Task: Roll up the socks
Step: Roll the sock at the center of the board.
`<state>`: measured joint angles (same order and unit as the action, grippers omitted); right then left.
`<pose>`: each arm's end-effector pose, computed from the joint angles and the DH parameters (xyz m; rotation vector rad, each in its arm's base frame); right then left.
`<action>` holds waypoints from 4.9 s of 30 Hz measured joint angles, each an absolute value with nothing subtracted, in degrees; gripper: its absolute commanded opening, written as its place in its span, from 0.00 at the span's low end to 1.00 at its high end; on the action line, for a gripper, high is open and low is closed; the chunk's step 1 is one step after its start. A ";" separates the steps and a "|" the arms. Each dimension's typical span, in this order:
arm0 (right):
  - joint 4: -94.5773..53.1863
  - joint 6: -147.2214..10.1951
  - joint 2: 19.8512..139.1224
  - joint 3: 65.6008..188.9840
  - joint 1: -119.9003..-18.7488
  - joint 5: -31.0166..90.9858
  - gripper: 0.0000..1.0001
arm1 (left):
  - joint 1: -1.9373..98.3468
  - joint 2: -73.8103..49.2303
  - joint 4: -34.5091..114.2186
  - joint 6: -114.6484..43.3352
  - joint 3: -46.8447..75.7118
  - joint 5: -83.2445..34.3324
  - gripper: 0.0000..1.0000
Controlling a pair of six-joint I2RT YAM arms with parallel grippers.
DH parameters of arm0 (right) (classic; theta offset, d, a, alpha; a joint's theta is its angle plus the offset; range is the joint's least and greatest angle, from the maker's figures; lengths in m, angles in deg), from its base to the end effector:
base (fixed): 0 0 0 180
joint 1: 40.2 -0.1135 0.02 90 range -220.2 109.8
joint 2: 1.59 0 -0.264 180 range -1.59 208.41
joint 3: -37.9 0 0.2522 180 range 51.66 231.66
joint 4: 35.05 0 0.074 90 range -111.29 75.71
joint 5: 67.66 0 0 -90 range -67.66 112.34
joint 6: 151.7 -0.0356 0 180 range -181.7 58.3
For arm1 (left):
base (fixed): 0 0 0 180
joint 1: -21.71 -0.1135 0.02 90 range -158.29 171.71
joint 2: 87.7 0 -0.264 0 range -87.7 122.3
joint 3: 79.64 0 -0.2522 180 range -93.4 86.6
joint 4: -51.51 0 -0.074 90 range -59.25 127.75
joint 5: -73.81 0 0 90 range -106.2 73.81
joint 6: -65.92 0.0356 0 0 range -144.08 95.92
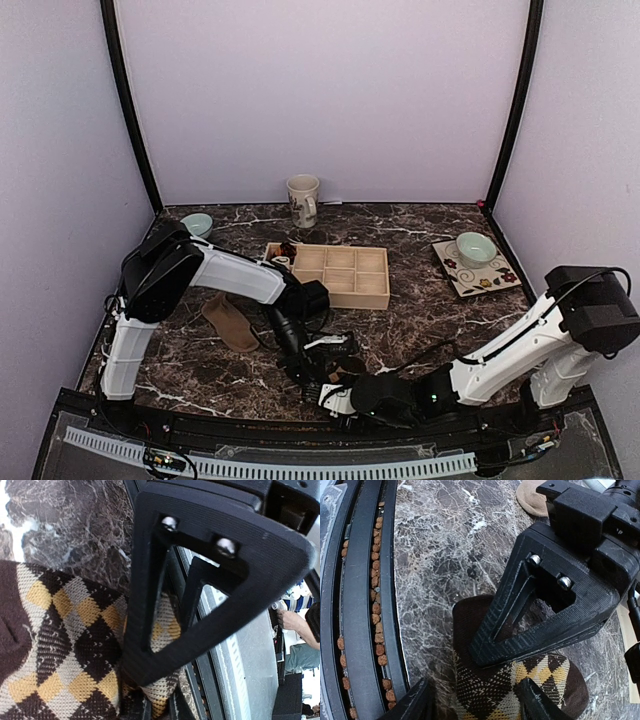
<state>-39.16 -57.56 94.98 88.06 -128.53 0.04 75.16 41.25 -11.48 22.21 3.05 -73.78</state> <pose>0.0223 0.3027 0.1211 -1.4936 1.7028 0.3387 0.2100 -0.3337 0.0937 -1.9822 -1.7477 1.4426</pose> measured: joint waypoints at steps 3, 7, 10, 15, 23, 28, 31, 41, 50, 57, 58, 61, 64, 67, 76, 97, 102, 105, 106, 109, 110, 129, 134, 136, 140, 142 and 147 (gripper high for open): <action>-40.75 -58.19 95.51 87.62 -128.51 0.04 0.56 | 75.07 41.31 -11.98 22.23 3.05 -73.84 0.09; -42.52 -59.00 96.03 87.32 -127.99 0.21 0.40 | 75.00 41.40 -13.10 22.31 3.01 -73.89 0.12; -43.27 -59.70 96.69 87.30 -127.40 1.07 0.08 | 74.85 41.53 -13.97 22.34 3.03 -74.06 0.23; -45.37 -62.17 98.04 87.38 -127.09 2.81 0.00 | 74.33 41.14 -16.05 21.99 3.16 -74.94 0.50; -54.26 -69.14 98.41 82.92 -126.59 3.65 0.00 | 70.76 35.85 -13.89 18.53 7.86 -69.58 0.53; -58.96 -74.32 98.43 80.17 -123.81 8.26 0.00 | 64.38 28.62 -9.06 15.36 14.40 -62.76 0.55; -61.17 -77.34 98.43 79.01 -121.78 12.37 0.00 | 61.87 25.18 -6.39 14.47 17.20 -59.20 0.55; -66.79 -86.60 100.86 77.92 -116.71 24.78 0.00 | 67.38 15.55 1.39 15.67 25.48 -51.81 0.49; -72.27 -92.31 106.06 79.84 -114.33 32.76 0.00 | 77.25 3.72 11.58 18.47 34.73 -49.41 0.54; -75.77 -95.22 108.23 79.67 -111.90 38.46 0.00 | 82.13 6.76 16.82 20.02 35.01 -45.21 0.52; -76.21 -95.48 108.36 79.51 -111.88 38.75 0.00 | 82.46 7.20 17.33 20.30 35.01 -44.62 0.51; -76.77 -96.11 108.60 79.38 -111.72 39.16 0.00 | 83.02 8.27 19.05 21.02 35.01 -42.72 0.51; -76.77 -96.22 108.64 79.45 -111.64 39.38 0.00 | 83.88 8.84 20.84 21.75 35.01 -40.34 0.50; -76.73 -96.22 108.69 79.49 -111.46 39.77 0.01 | 85.58 9.21 23.01 22.14 35.01 -37.23 0.46; -73.74 -95.33 106.67 79.25 -111.27 40.23 0.18 | 87.37 11.22 27.58 23.95 34.55 -33.63 0.16; -45.43 -94.49 61.04 62.97 -108.97 2.60 0.99 | 85.74 15.00 26.07 22.93 31.12 -40.07 0.11; -43.99 -101.60 41.39 56.13 -108.97 -10.93 0.99 | 81.95 17.93 21.52 19.47 27.62 -46.83 0.12; -45.65 -100.37 33.13 52.52 -108.80 -13.82 0.99 | 79.92 20.40 17.92 16.92 24.76 -50.98 0.12; -45.87 -98.49 31.03 52.26 -108.77 -13.88 0.99 | 79.42 20.92 17.17 16.00 24.17 -51.88 0.12; -45.52 -93.10 30.87 53.83 -108.77 -12.46 0.99 | 76.80 22.58 15.03 12.26 22.62 -54.56 0.10; -44.54 -90.78 32.93 55.36 -108.75 -11.59 0.99 | 75.81 22.80 14.83 11.12 22.40 -54.83 0.10; -52.71 -81.34 82.39 76.08 -99.92 14.27 0.12 | 67.81 16.66 16.71 6.34 26.27 -40.49 0.10; -59.77 -84.05 93.39 85.04 -95.55 27.05 0.11 | 69.30 16.66 16.98 6.69 26.22 -39.02 0.10; -64.25 -86.25 98.00 86.97 -93.95 32.06 0.08 | 69.69 16.68 17.26 6.80 26.22 -38.81 0.10; -67.53 -89.29 106.02 90.05 -92.23 38.94 0.03 | 69.89 16.68 17.39 6.84 26.22 -38.65 0.10; -67.70 -90.52 108.66 91.23 -91.83 41.35 0.03 | 69.91 16.68 17.41 6.91 26.24 -38.63 0.10; -67.77 -91.41 109.76 91.49 -91.51 44.52 0.02 | 69.93 16.70 17.46 7.06 26.27 -38.61 0.10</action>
<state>-67.77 -91.41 109.76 91.49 -91.51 44.52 69.93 16.70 17.46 7.06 26.27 -38.61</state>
